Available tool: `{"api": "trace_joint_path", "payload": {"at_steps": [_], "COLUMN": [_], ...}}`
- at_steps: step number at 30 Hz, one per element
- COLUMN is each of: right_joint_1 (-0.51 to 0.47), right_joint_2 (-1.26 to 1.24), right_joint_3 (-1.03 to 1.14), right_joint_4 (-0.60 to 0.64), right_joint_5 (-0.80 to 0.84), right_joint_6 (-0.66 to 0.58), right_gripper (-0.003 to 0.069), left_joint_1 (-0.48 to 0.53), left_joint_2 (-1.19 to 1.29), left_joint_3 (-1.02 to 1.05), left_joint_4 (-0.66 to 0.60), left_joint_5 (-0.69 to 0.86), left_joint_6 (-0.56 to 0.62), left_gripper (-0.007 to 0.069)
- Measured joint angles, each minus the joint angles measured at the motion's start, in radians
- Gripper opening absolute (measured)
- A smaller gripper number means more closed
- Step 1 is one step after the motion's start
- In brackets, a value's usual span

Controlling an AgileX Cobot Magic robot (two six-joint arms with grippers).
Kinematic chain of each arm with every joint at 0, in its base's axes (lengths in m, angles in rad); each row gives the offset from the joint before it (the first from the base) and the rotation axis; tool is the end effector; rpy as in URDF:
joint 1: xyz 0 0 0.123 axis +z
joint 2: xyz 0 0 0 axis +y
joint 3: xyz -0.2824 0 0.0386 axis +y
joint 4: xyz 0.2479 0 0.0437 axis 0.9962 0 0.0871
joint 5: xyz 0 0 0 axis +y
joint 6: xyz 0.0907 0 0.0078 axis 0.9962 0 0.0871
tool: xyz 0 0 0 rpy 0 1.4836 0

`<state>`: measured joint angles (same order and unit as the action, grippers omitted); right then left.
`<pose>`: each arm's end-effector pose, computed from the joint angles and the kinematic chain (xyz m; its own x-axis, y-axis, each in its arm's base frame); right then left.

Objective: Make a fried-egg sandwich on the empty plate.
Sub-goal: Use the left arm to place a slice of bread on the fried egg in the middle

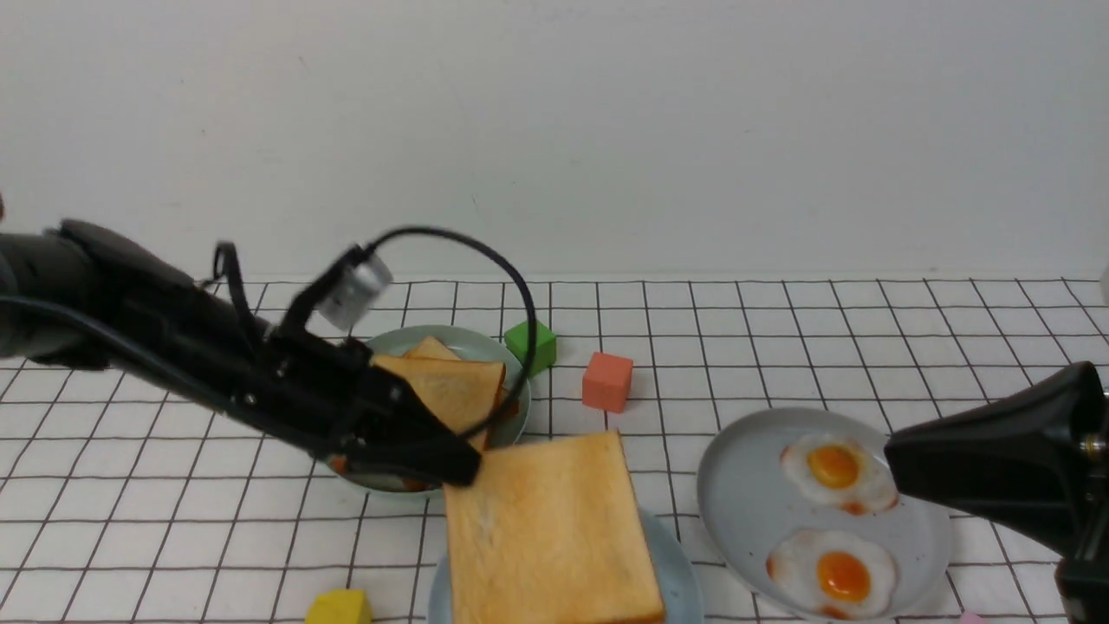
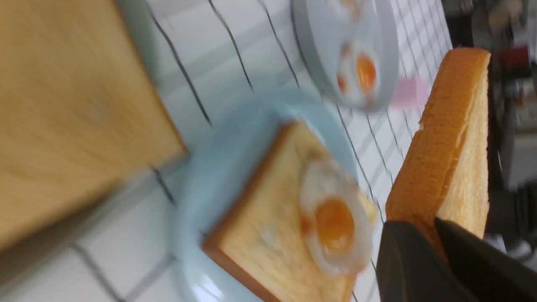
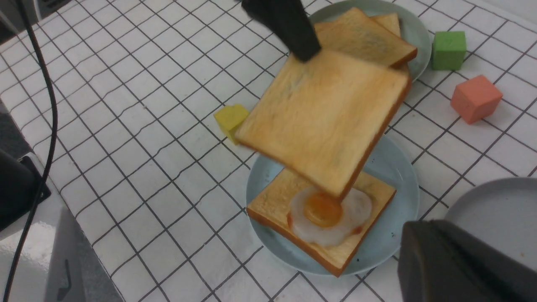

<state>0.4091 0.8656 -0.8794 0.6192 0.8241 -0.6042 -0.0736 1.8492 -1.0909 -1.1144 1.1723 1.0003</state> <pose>0.1318 0.0995 0.3622 -0.4237 -0.3344 -0.8418 -0.7514 0.6488 0.1205 0.3229 -0.0994 0.1943 -0.9011 0.2498 -0.3545 0.4335 0.5006 -0.7493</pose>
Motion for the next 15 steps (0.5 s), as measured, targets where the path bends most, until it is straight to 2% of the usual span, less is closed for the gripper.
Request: {"api": "trace_joint_path", "payload": {"at_steps": [6, 15], "right_joint_1": [0.0, 0.0], "right_joint_2": [0.0, 0.0], "right_joint_3": [0.0, 0.0], "right_joint_4": [0.002, 0.003], "right_joint_5": [0.016, 0.059], "right_joint_6": [0.003, 0.011], "right_gripper": [0.0013, 0.0021], "left_joint_1": [-0.083, -0.119], "left_joint_2": [0.027, 0.082], "left_joint_3": [0.045, 0.045], "left_joint_4": [-0.036, 0.012], "left_joint_5": [-0.101, -0.239], "left_joint_6": [0.002, -0.082], "left_gripper": [0.0048, 0.0054]}}
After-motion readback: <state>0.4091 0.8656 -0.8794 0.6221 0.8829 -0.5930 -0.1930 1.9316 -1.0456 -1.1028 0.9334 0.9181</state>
